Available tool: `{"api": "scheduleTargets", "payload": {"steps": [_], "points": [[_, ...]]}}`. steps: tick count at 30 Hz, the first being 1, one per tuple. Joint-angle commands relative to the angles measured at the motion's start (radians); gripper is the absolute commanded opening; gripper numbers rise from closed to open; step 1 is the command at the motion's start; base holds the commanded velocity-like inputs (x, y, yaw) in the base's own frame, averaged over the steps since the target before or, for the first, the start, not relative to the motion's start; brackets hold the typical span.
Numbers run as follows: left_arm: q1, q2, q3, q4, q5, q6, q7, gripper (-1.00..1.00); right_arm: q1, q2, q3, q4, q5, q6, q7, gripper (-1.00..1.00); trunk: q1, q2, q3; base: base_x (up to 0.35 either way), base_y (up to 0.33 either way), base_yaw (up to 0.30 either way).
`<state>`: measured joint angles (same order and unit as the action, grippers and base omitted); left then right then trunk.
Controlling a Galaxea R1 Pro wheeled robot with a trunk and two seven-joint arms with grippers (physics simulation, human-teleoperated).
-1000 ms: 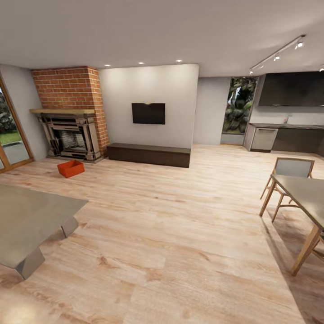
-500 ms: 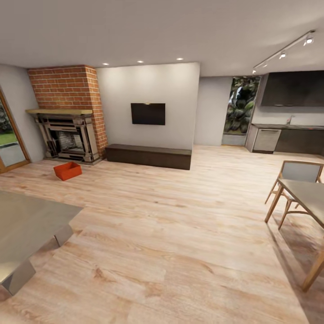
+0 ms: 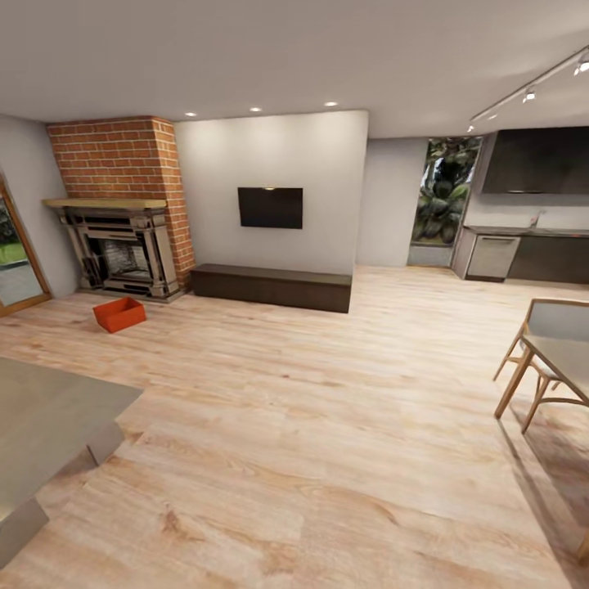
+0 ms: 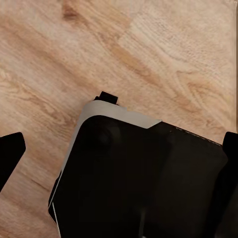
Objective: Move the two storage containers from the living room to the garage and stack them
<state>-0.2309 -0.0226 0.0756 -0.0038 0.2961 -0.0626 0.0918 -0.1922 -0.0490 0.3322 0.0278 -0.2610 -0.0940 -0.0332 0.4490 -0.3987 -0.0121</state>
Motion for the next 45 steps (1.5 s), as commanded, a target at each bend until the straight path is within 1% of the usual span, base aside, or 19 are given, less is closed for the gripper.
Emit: {"api": "scheduleTargets", "payload": {"steps": [1,7,30,45], "points": [[-0.001,0.000,0.007,0.001,0.000,-0.003,0.002,1.00,-0.001,0.000,0.008,0.003,-0.009,-0.006,-0.001,1.00,0.001,-0.001,-0.001,0.324,0.000,0.150],[-0.001,0.000,0.007,0.001,0.000,-0.003,0.002,1.00,-0.001,0.000,0.007,0.003,-0.008,-0.007,-0.001,1.00,0.001,-0.001,-0.001,0.324,0.000,0.110],[-0.001,0.000,0.007,0.001,0.000,-0.003,0.002,1.00,-0.001,0.001,0.008,0.003,-0.009,-0.007,-0.001,1.00,0.001,-0.001,-0.001,0.324,0.000,0.004],[-0.001,0.000,0.007,0.001,0.000,-0.003,0.002,1.00,-0.001,0.000,0.005,0.003,-0.009,-0.009,-0.002,1.00,0.001,-0.001,-0.001,0.324,0.000,0.248]]}}
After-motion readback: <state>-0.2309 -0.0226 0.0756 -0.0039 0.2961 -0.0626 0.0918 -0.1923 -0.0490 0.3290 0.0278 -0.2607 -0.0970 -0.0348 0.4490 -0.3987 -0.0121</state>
